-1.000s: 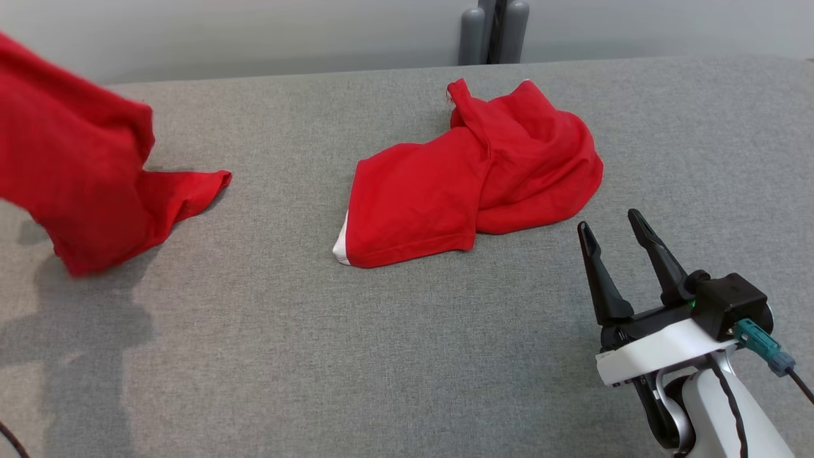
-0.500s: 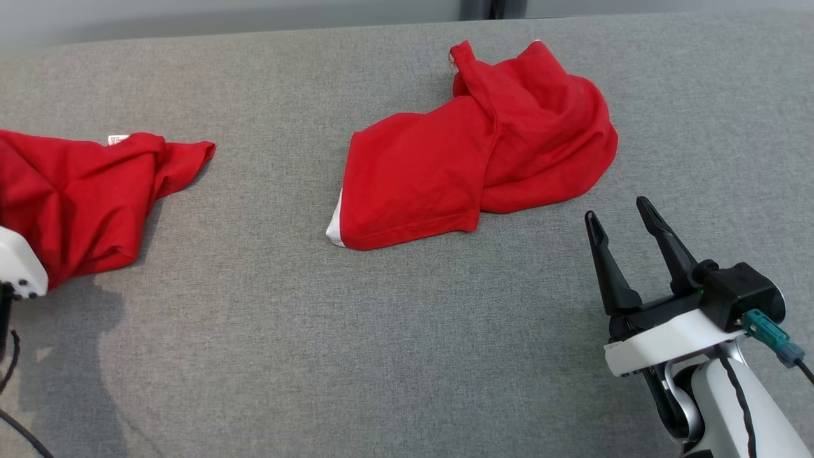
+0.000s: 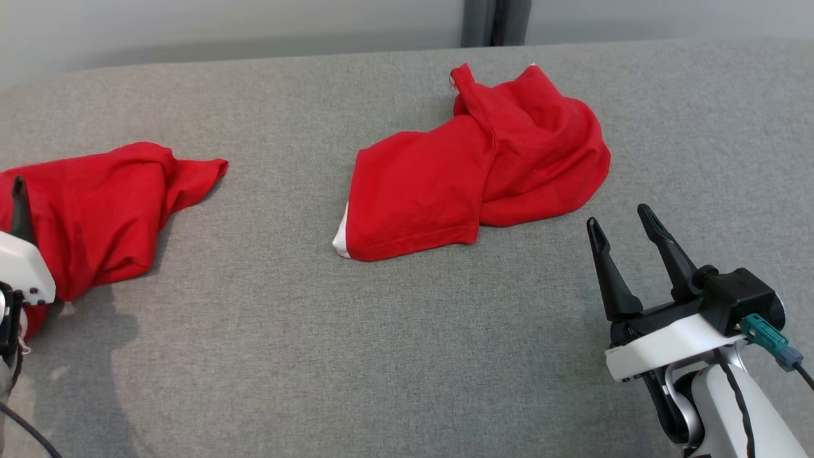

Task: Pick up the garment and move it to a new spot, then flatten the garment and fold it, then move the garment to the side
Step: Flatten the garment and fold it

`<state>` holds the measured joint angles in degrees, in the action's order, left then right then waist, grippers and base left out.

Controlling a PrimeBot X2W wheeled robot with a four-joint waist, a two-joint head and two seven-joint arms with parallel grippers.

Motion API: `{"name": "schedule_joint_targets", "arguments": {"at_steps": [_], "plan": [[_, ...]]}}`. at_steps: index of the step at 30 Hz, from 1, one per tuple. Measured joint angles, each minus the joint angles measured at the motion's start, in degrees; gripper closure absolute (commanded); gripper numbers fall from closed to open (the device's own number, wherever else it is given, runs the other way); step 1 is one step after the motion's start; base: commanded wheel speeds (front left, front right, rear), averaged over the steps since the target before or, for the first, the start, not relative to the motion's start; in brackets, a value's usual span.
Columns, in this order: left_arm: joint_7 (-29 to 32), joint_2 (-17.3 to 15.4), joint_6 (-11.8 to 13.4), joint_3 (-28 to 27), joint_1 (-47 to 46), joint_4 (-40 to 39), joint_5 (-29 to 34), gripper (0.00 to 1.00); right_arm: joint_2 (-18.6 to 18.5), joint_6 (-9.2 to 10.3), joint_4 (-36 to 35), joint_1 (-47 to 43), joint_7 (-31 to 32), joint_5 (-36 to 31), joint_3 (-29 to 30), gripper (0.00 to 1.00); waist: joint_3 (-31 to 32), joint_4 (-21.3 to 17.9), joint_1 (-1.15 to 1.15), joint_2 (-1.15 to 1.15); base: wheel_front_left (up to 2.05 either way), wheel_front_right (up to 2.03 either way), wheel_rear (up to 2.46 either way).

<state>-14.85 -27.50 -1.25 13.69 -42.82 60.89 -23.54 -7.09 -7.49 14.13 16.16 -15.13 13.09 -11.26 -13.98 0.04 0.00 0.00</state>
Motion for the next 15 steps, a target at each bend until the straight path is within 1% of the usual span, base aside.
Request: {"name": "schedule_joint_targets", "arguments": {"at_steps": [2, 7, 12, 15], "plan": [[-0.05, -0.26, 1.51, 0.25, 0.04, -2.14, 1.31, 0.00, 0.20, 0.00, 0.02, -0.10, 0.00, 0.02, 0.09, 0.00, 0.94, 0.33, 0.00, 0.00, 0.00, 0.00, 0.00], [-0.10, -0.75, 3.46, 0.29, 1.55, -9.76, 3.75, 0.00, 0.80, 0.00, 0.19, -0.76, 0.00, 0.08, 0.66, 0.00, 3.78, 1.32, 0.00, 0.00, 0.00, 0.00, 0.00], [-0.14, -0.63, 4.20, 0.01, 4.17, -18.78, 4.81, 0.00, 1.12, 0.00, 0.41, -1.78, 0.00, 0.05, 1.23, 0.00, 6.83, 2.38, 0.00, 0.00, 0.00, 0.00, 0.00], [-0.16, 0.66, 4.42, -0.29, 6.71, -24.69, 4.74, 0.00, 1.26, 0.00, 0.32, -2.53, 0.00, -0.03, 1.68, 0.00, 8.56, 2.91, 0.00, 0.00, 0.00, 0.00, 0.00]]}}
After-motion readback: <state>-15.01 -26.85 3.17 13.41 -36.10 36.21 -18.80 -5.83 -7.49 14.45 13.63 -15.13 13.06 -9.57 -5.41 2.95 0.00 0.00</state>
